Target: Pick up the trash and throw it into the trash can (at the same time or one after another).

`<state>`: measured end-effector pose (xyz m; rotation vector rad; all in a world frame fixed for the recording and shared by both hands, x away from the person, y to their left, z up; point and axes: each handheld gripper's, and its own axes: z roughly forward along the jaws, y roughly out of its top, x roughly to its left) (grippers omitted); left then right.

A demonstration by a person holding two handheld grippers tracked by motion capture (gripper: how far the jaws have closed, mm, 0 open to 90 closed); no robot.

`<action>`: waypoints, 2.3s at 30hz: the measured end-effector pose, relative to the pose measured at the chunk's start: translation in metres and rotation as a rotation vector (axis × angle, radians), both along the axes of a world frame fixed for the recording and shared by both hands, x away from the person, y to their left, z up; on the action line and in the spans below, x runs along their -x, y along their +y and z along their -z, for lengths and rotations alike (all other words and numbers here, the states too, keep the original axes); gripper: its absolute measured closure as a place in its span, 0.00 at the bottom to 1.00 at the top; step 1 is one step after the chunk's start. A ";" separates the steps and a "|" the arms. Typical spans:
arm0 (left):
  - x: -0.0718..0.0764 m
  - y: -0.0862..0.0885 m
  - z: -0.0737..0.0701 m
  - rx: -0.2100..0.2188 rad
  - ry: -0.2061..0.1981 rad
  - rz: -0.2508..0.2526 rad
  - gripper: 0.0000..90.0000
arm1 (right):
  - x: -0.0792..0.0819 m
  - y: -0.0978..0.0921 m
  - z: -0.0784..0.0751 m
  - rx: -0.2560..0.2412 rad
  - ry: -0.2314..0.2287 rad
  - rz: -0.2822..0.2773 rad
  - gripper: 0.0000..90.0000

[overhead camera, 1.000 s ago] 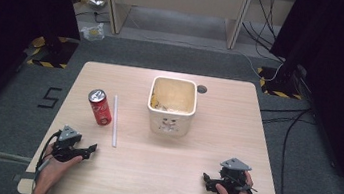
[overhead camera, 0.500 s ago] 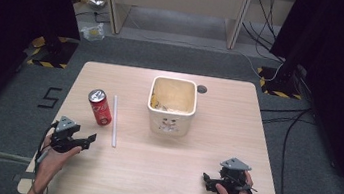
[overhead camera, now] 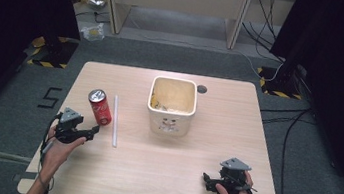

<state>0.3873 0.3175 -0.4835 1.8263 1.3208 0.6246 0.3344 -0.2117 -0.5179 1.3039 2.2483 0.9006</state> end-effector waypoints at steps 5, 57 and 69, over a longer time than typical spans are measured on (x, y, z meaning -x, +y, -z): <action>-0.008 -0.002 -0.002 0.008 -0.012 -0.006 0.24 | 0.000 0.000 0.000 0.001 0.000 -0.001 0.00; -0.050 -0.016 -0.014 -0.014 -0.045 0.012 0.37 | 0.000 0.000 0.000 -0.003 0.001 -0.002 0.00; -0.042 -0.020 -0.037 -0.022 -0.066 0.057 0.37 | 0.000 0.000 0.000 -0.003 0.000 -0.002 0.00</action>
